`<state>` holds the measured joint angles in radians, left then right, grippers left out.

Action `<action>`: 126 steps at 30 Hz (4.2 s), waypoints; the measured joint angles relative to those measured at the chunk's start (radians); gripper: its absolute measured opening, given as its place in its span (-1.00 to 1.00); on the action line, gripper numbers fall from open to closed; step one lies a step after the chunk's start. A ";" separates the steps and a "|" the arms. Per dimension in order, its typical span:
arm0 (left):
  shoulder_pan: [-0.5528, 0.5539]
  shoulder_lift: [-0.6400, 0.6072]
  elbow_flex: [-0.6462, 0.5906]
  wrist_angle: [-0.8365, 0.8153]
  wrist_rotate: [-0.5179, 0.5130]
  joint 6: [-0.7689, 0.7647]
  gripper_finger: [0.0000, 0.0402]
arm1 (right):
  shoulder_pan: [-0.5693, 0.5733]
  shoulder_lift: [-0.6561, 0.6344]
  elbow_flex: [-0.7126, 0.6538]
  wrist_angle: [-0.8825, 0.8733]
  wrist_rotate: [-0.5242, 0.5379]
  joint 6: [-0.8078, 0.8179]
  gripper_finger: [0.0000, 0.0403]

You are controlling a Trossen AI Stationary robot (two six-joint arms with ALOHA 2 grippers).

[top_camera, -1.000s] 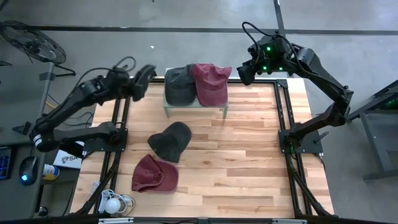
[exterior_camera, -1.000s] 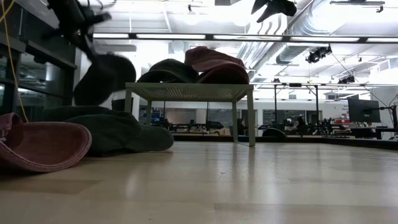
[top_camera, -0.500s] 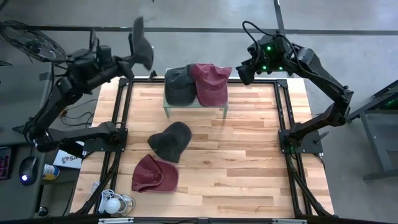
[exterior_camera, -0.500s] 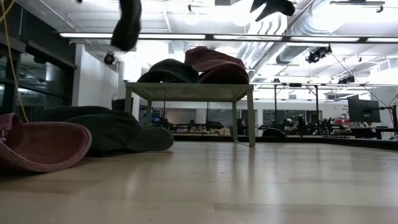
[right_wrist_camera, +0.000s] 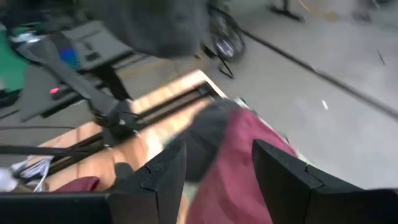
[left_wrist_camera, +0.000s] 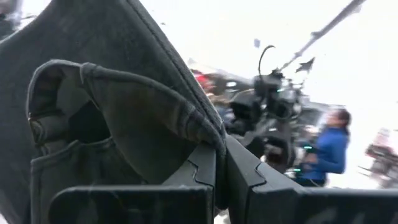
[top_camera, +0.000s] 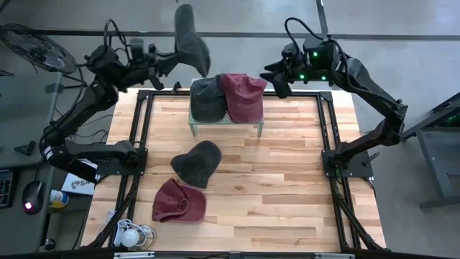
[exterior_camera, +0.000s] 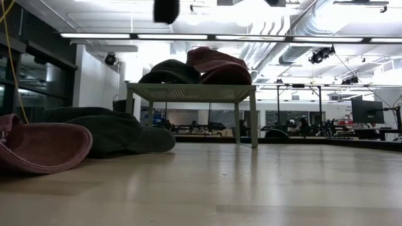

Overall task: Pick & Place hat
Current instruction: Stack the left black cap on the red cap on the shelf

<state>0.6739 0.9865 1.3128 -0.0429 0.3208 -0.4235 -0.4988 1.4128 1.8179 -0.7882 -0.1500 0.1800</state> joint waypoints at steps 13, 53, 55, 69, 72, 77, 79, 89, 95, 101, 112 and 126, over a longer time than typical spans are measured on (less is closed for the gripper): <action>0.000 0.166 0.000 0.440 0.051 -0.160 -0.98 | 0.273 0.011 0.000 0.303 0.362 -0.403 -0.12; -0.147 0.247 0.000 0.577 0.046 -0.204 -0.98 | 0.415 0.286 0.000 0.817 1.027 -0.916 -0.12; -0.147 0.247 0.000 0.575 0.054 -0.210 -0.98 | 0.420 0.286 0.000 0.816 1.082 -0.921 -0.12; -0.146 0.247 0.000 0.572 0.085 -0.214 -0.98 | 0.423 0.282 0.000 0.817 1.173 -0.921 -0.75; -0.146 0.247 0.000 0.569 0.098 -0.214 -0.98 | 0.429 0.269 0.000 0.819 1.162 -0.910 -0.89; -0.145 0.246 0.001 0.522 0.136 -0.223 -0.89 | 0.440 0.241 0.000 0.800 1.147 -0.868 -0.89; -0.144 0.246 0.001 0.499 0.142 -0.233 -0.79 | 0.445 0.224 0.000 0.767 1.142 -0.865 -0.89; -0.144 0.246 0.001 0.457 0.307 -0.220 -0.30 | 0.480 0.108 0.000 0.595 1.150 -0.821 -0.89; -0.144 0.245 0.001 0.464 0.499 -0.210 -0.17 | 0.511 0.017 0.000 0.392 1.092 -0.734 -0.89; -0.144 0.250 0.001 0.462 0.476 -0.205 -0.17 | 0.517 -0.076 0.000 0.246 0.722 -0.625 -0.89; -0.219 0.312 0.000 0.458 0.443 -0.142 -0.16 | 0.403 -0.103 0.000 0.180 0.231 -0.538 -0.89; -0.359 0.321 0.001 0.321 0.097 0.053 0.59 | 0.341 -0.042 0.000 0.178 0.155 -0.495 -0.89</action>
<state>0.3150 1.3072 1.3136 0.2785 0.4176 -0.3700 -0.1574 1.3712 1.8183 -0.6101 0.0055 -0.3153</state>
